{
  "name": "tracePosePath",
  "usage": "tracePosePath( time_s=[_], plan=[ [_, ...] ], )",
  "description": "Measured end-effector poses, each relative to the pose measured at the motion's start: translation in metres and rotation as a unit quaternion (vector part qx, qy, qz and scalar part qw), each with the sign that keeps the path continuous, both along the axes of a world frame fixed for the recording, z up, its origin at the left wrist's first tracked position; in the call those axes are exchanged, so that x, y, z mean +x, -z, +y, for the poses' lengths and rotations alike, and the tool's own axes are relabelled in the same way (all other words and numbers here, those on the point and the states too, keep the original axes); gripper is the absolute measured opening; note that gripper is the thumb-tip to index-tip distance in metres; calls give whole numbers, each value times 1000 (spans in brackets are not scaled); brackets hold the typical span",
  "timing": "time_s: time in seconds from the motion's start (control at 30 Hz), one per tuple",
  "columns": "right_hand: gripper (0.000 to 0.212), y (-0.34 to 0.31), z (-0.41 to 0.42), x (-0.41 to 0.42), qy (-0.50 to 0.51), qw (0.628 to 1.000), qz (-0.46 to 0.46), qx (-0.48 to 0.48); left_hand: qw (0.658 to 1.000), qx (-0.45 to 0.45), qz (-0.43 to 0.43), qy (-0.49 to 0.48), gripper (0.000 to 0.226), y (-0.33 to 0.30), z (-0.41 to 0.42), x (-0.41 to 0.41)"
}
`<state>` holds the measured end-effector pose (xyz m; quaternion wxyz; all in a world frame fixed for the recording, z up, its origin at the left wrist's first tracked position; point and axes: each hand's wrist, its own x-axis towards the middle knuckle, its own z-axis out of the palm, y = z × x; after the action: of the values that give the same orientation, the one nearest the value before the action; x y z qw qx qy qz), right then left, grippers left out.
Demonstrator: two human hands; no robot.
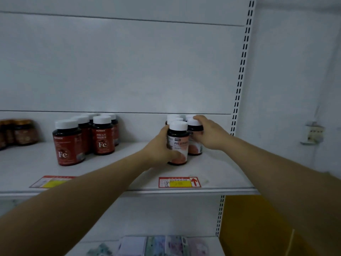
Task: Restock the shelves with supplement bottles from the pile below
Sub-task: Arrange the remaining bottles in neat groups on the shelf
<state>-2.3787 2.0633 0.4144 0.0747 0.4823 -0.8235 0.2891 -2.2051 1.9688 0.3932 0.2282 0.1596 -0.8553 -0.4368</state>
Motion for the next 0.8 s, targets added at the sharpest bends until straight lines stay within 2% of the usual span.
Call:
tracePosePath(
  time_s=[0.1,0.37,0.5,0.8],
  plan=[
    [60,3,-2,-8,-20,999,-17,-27,1000,4,1,-22,83,2,-3,-3],
    [60,-1,1,-23,-41,998,-36,3,999,-7,-9,-36,83,6,-9,-7],
    [63,-3,2,-24,-62,996,-58,-13,999,-7,-16,-38,85,6,-11,-7],
    [60,4,2,-27,-74,995,-45,-48,999,-8,9,-38,89,11,-8,-8]
  ],
)
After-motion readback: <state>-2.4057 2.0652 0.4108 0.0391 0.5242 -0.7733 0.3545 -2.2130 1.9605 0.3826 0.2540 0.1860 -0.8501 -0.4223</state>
